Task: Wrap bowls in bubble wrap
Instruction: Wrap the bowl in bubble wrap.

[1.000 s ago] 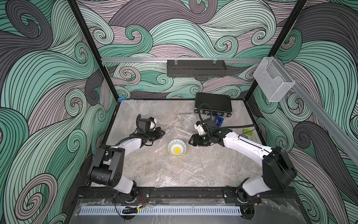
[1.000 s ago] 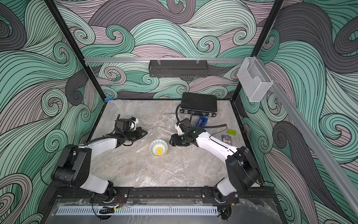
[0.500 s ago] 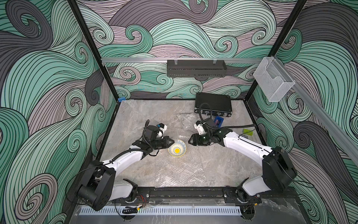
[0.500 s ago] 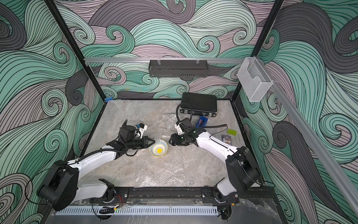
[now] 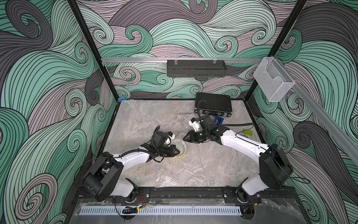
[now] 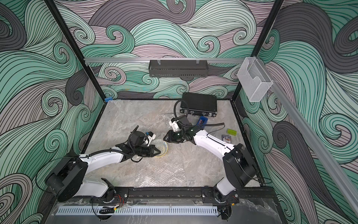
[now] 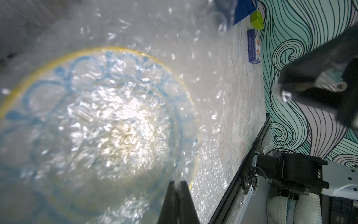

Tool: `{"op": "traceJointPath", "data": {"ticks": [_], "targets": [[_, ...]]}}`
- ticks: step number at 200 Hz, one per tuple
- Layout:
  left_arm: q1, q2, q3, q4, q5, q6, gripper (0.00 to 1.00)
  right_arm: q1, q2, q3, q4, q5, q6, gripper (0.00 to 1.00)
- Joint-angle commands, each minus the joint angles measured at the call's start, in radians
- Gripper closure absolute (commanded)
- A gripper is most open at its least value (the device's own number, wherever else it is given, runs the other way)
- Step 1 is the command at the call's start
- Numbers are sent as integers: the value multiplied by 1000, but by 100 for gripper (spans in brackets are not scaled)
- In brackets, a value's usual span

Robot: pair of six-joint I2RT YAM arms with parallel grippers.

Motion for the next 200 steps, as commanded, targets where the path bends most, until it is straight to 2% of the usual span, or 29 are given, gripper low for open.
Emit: {"op": "traceJointPath", "data": {"ticks": [1, 19, 87, 107, 124, 151, 163, 173, 200], "targets": [[-9, 10, 52, -37, -2, 33, 100, 44, 55, 57, 27, -40, 14, 70], [-11, 3, 46, -29, -4, 33, 100, 55, 103, 85, 4, -25, 19, 77], [-13, -20, 42, -39, 0, 33, 100, 76, 255, 111, -21, 41, -13, 89], [-13, -53, 55, -74, -8, 40, 81, 85, 275, 118, -52, 69, -40, 89], [-12, -109, 82, -150, -39, 59, 69, 86, 288, 116, -60, 77, -45, 90], [-8, -232, 133, -340, -256, 65, 43, 91, 288, 110, -58, 76, -52, 90], [-8, -258, 132, -375, -390, 64, 34, 92, 289, 112, -62, 76, -58, 90], [-5, -260, 132, -388, -458, 82, 25, 94, 290, 115, -64, 78, -59, 90], [2, -179, 192, -455, -519, 112, 18, 95, 289, 113, -61, 75, -60, 90]]}}
